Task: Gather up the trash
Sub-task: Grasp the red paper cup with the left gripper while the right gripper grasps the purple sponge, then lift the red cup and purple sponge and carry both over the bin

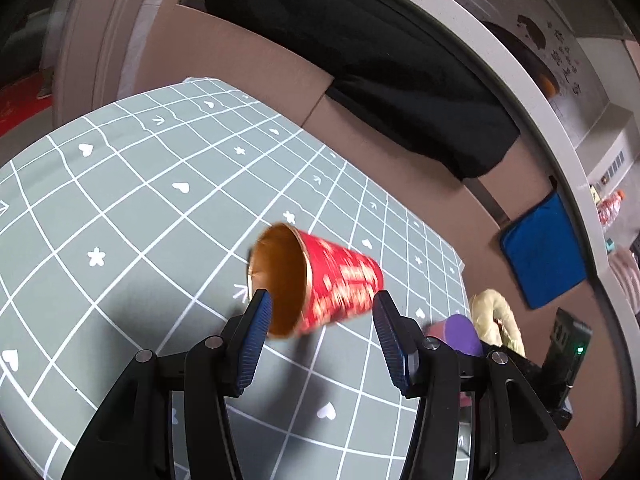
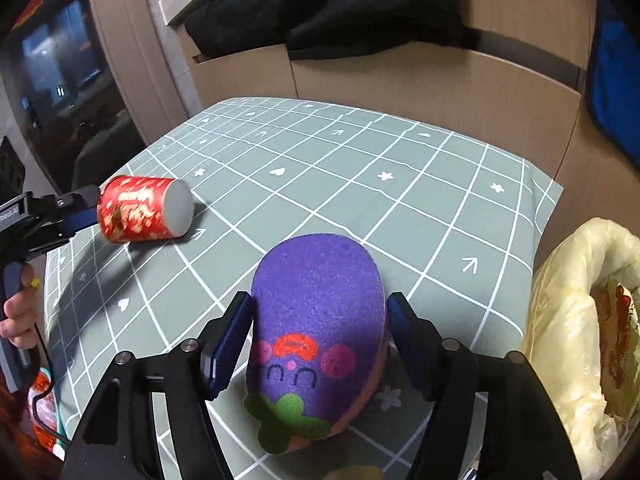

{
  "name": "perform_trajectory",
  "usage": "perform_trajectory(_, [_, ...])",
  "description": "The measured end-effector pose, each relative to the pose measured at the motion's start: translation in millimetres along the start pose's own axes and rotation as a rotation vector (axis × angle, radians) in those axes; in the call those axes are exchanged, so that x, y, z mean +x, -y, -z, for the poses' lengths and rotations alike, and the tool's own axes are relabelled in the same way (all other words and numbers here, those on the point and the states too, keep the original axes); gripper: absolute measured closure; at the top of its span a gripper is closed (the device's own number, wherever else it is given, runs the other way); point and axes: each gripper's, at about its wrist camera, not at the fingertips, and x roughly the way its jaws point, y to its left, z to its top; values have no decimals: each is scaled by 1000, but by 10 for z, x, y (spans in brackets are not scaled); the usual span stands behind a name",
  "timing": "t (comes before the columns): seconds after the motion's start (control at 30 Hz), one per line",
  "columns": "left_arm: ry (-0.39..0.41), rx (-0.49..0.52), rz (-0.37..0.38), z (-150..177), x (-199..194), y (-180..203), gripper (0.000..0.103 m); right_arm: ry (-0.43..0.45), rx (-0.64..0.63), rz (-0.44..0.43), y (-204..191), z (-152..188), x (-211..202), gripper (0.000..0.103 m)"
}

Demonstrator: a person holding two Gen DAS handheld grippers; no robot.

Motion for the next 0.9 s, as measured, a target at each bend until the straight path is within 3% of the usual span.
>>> perform_trajectory(0.17, [16, 33, -67, -52, 85, 94, 50, 26, -51, 37, -82, 88, -181, 38])
perform_trajectory(0.33, [21, 19, -113, -193, 247, 74, 51, 51, -25, 25, -22, 132, -353, 38])
perform_trajectory(0.5, [-16, -10, -75, -223, 332, 62, 69, 75, 26, 0, 50, 148, -500, 38])
perform_trajectory(0.73, [19, 86, -65, -168, 203, 416, 99, 95, 25, 6, 61, 204, -604, 38])
perform_trajectory(0.9, [39, 142, -49, -92, 49, 683, 99, 126, 19, 11, 63, 231, -729, 38])
